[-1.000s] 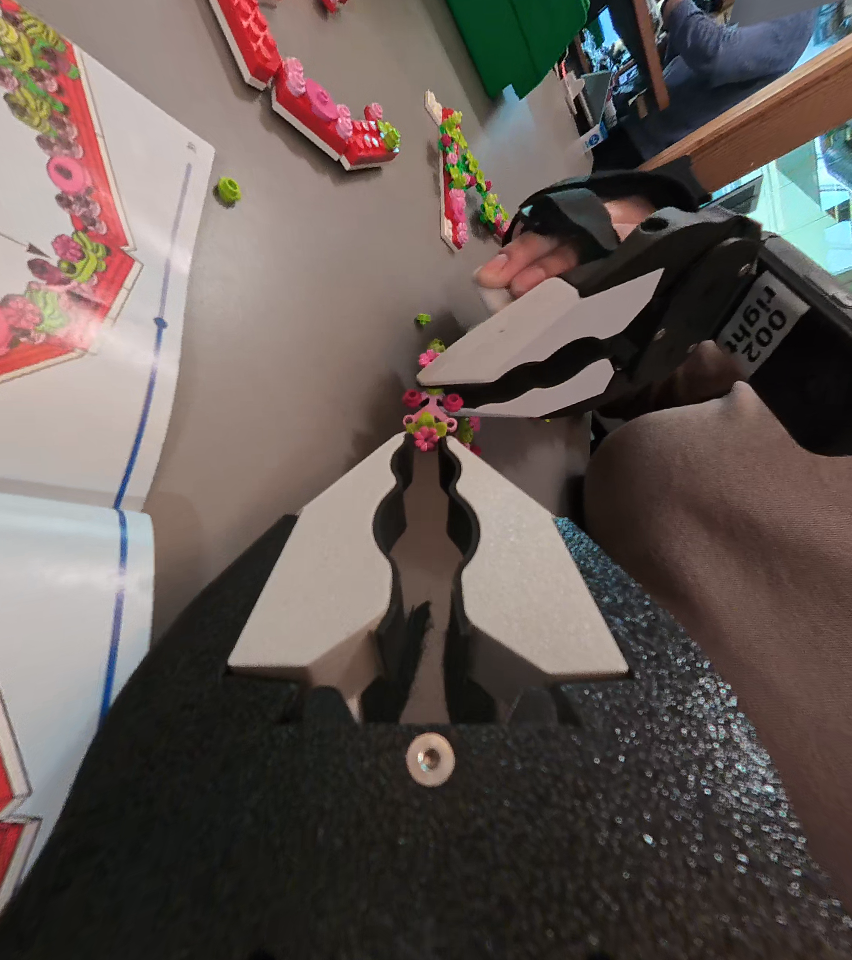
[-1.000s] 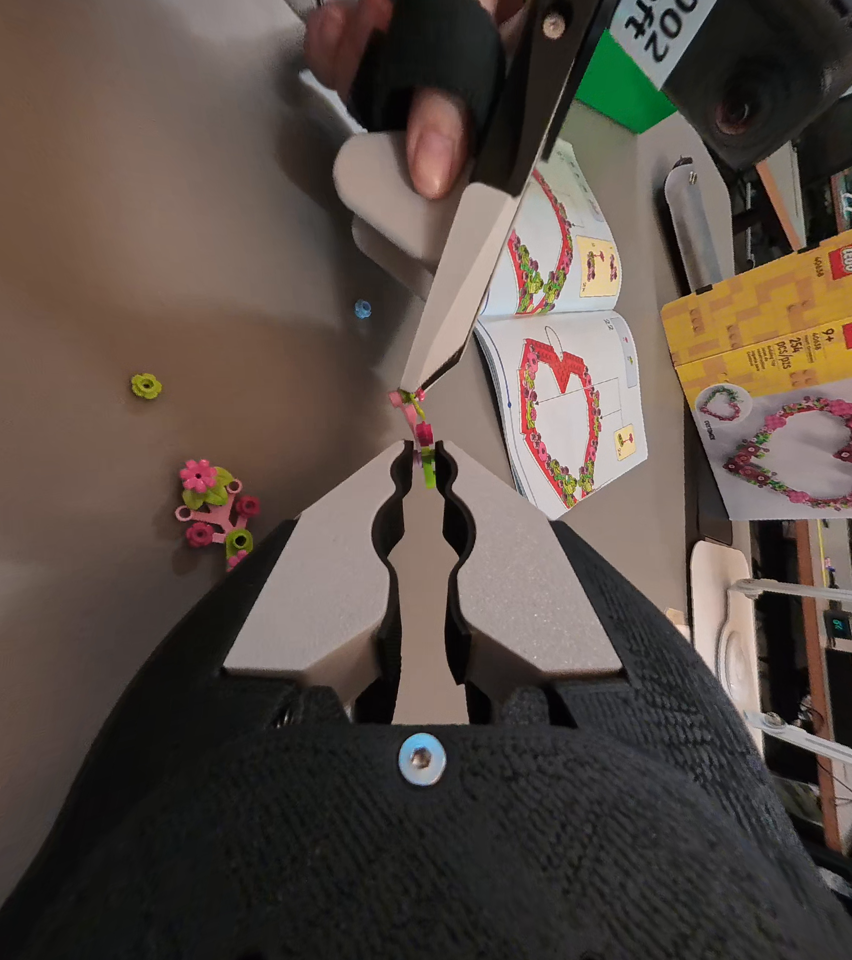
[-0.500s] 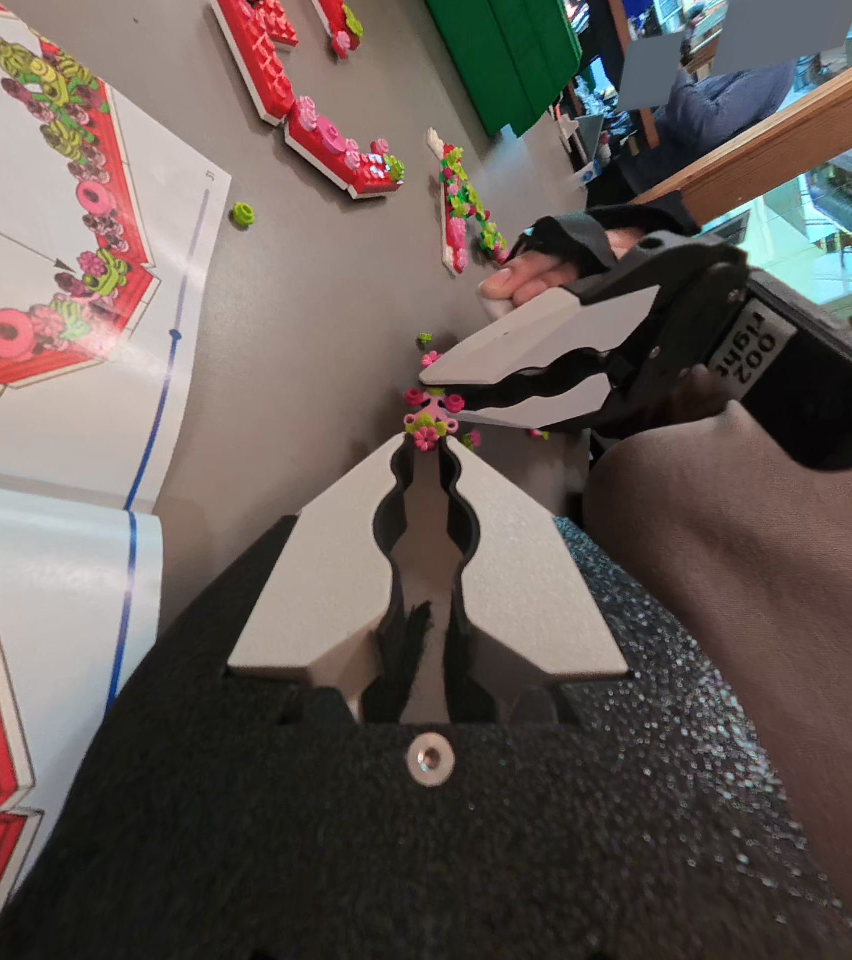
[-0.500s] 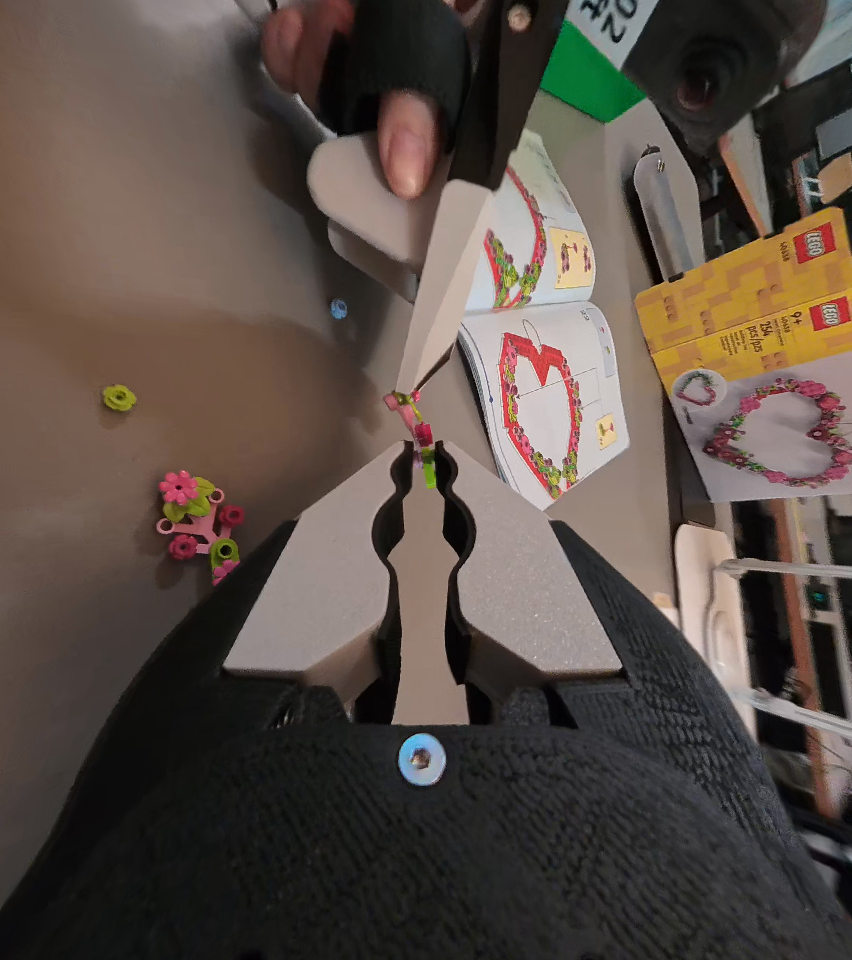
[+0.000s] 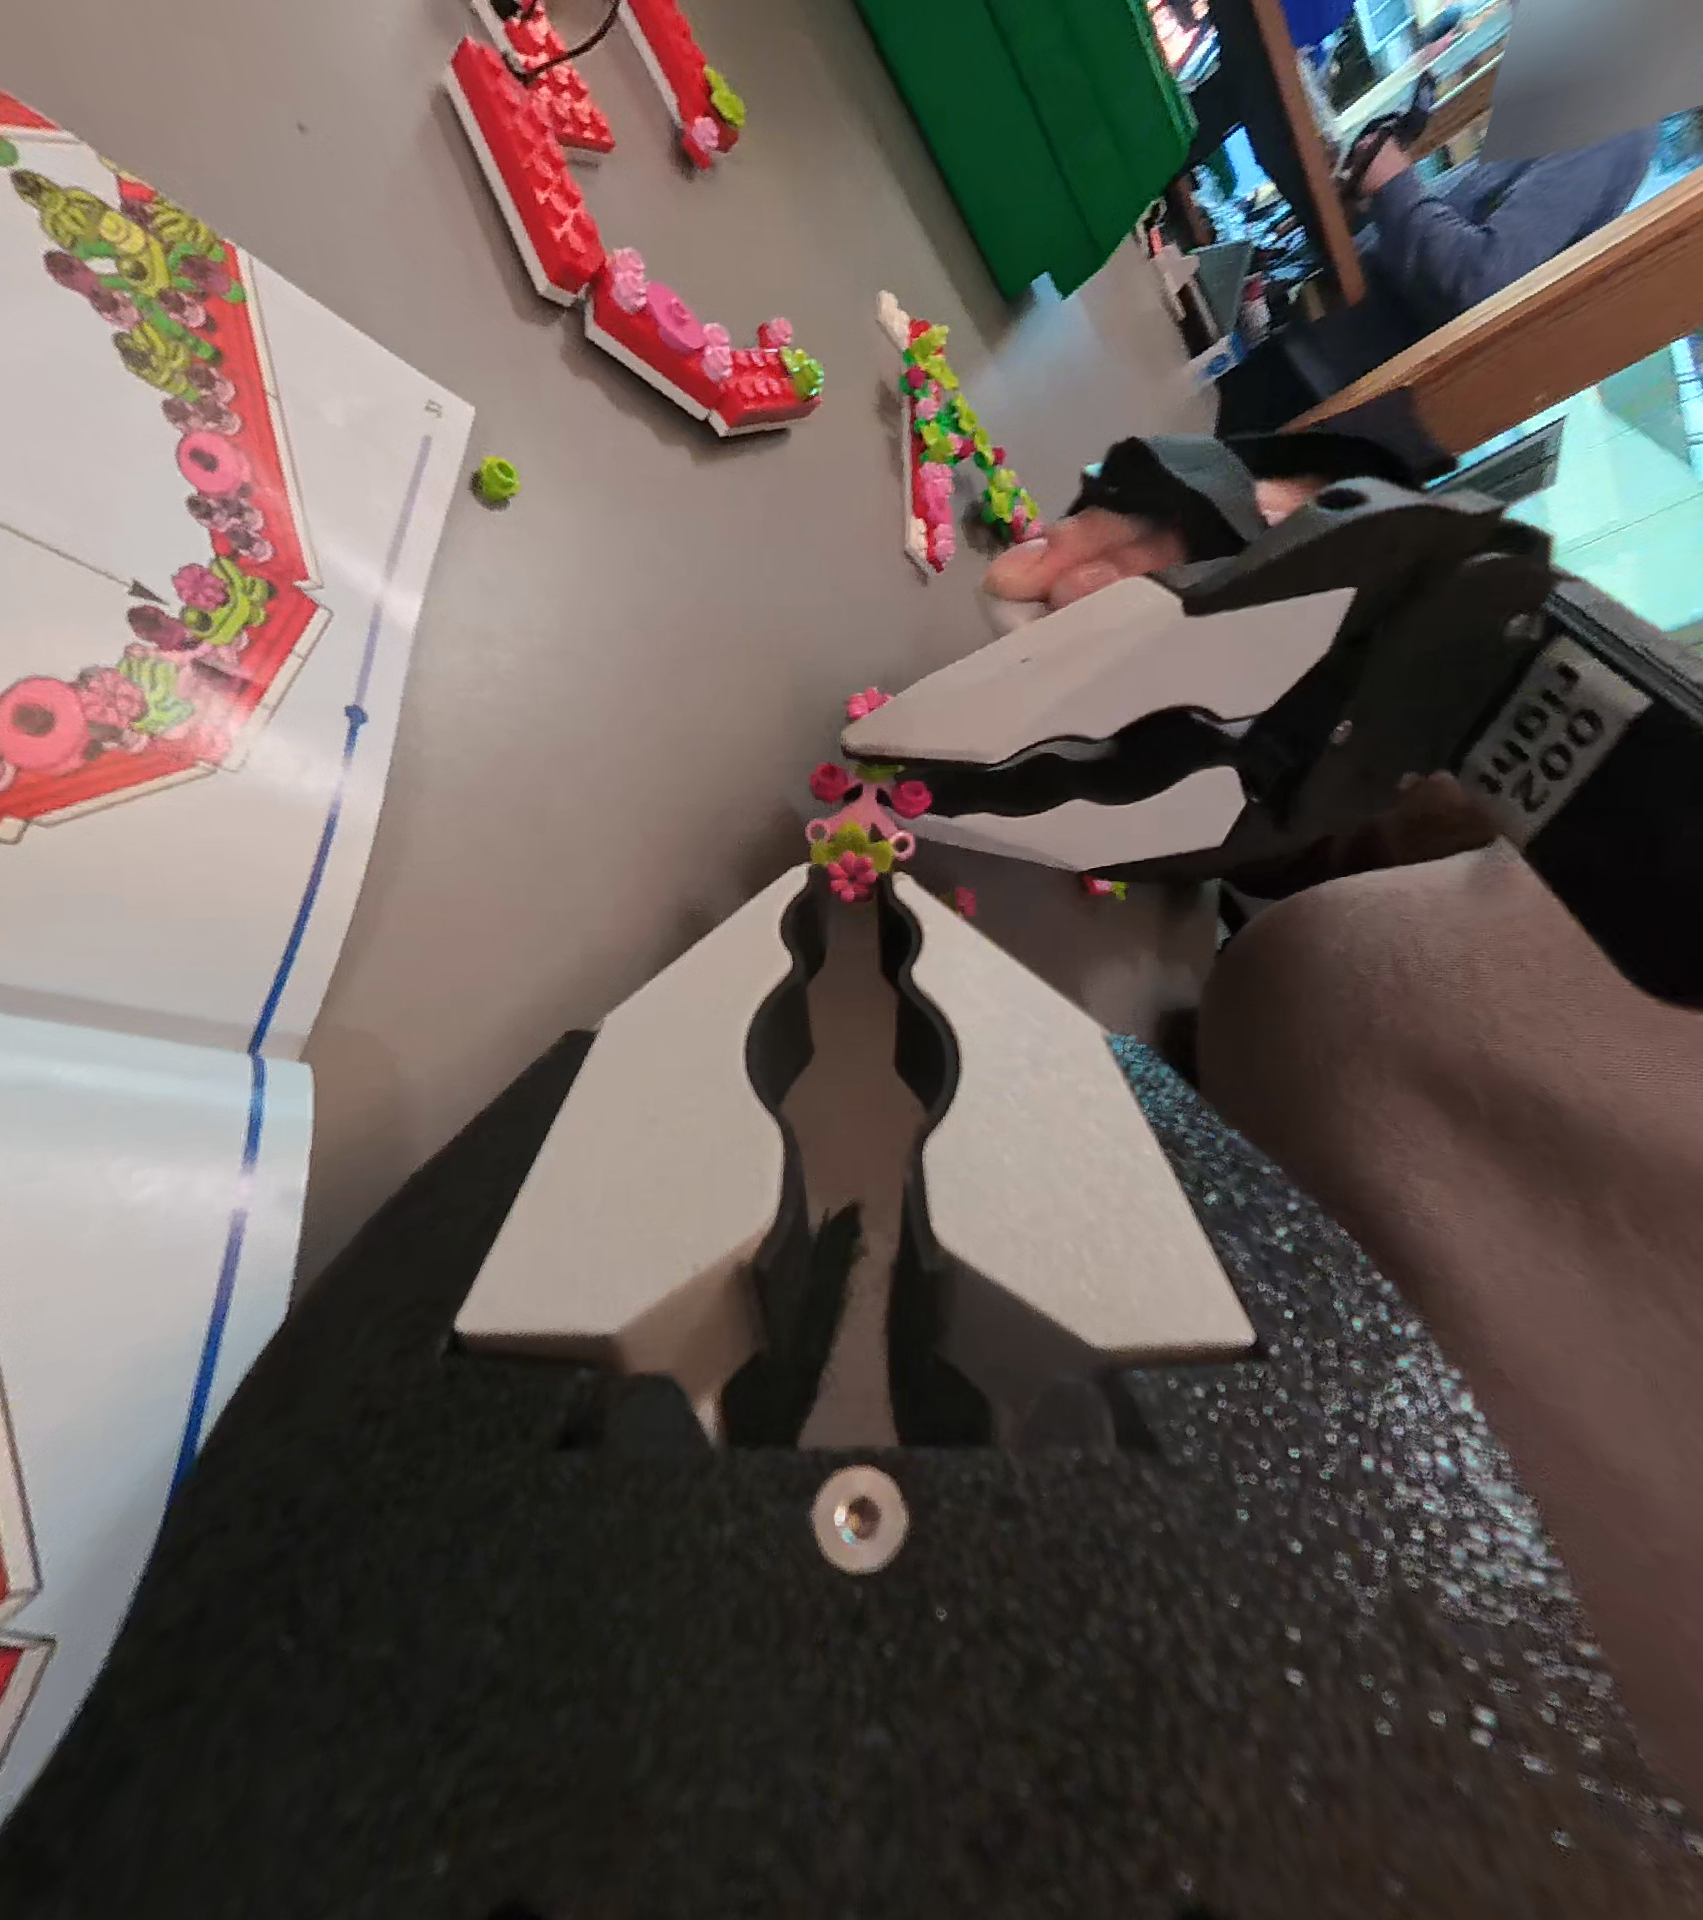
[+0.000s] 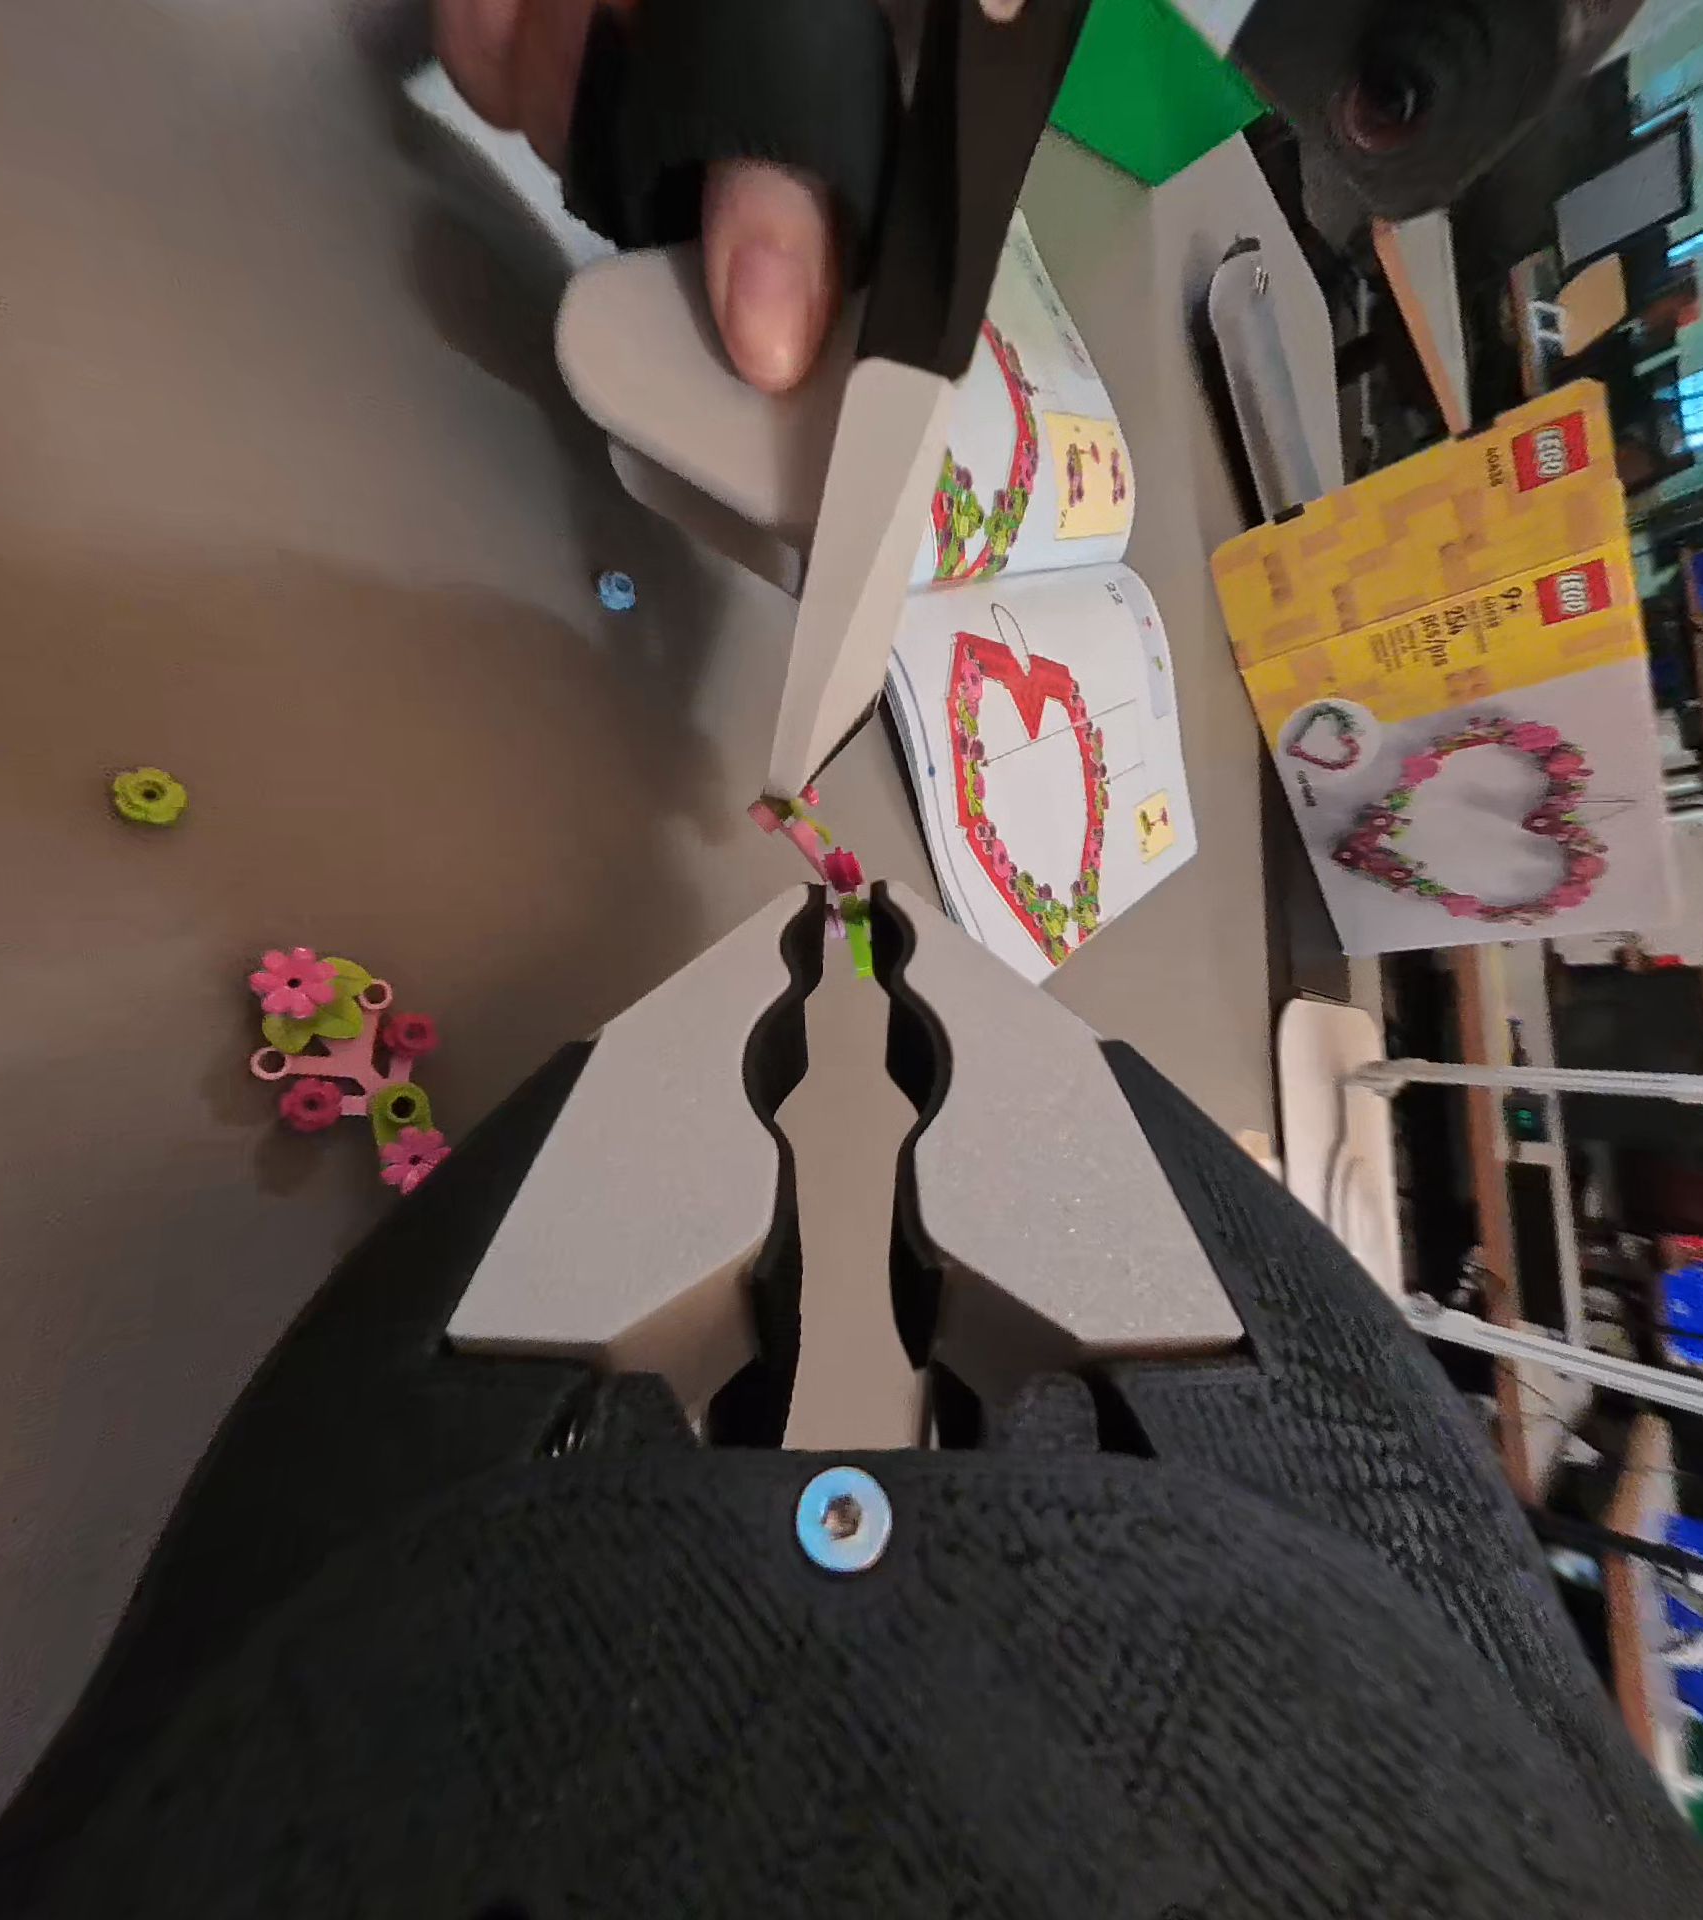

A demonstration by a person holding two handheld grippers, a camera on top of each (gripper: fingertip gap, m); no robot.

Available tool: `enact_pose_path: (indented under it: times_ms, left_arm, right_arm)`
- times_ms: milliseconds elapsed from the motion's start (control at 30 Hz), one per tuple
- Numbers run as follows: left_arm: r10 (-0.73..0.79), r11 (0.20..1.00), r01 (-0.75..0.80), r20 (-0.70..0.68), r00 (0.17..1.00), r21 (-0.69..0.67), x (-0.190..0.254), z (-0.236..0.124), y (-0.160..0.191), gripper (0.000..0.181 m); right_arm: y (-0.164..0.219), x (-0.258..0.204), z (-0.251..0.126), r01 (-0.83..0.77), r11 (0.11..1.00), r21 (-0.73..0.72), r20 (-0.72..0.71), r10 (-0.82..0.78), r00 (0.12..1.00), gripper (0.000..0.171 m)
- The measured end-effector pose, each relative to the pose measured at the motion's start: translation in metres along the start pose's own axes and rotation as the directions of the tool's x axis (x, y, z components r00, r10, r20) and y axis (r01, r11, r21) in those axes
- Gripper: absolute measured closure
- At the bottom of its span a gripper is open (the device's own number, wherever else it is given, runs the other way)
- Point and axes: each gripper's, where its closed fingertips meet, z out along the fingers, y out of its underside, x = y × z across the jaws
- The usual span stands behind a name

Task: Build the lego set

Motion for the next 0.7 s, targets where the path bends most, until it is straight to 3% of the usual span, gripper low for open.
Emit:
enact_pose_path:
  times_ms: [33, 467, 700]
  left_arm:
    - [0.006, 1.000, -0.006, 0.016, 1.000, -0.005, -0.001, 0.001, 0.001, 0.174]
    - [0.060, 0.998, -0.059, 0.070, 0.996, -0.018, 0.000, -0.004, -0.001, 0.174]
    - [0.101, 0.993, -0.101, 0.003, 0.995, 0.063, 0.016, -0.011, -0.010, 0.154]
  right_arm:
    - [0.000, 0.000, 0.000, 0.016, 1.000, -0.011, -0.012, -0.016, 1.000, 0.164]
    - [-0.001, -0.006, 0.002, 0.164, 0.986, 0.016, -0.018, -0.163, 0.986, 0.164]
    - [-0.001, -0.009, 0.001, 0.149, 0.988, 0.034, 0.020, -0.150, 0.988, 0.164]
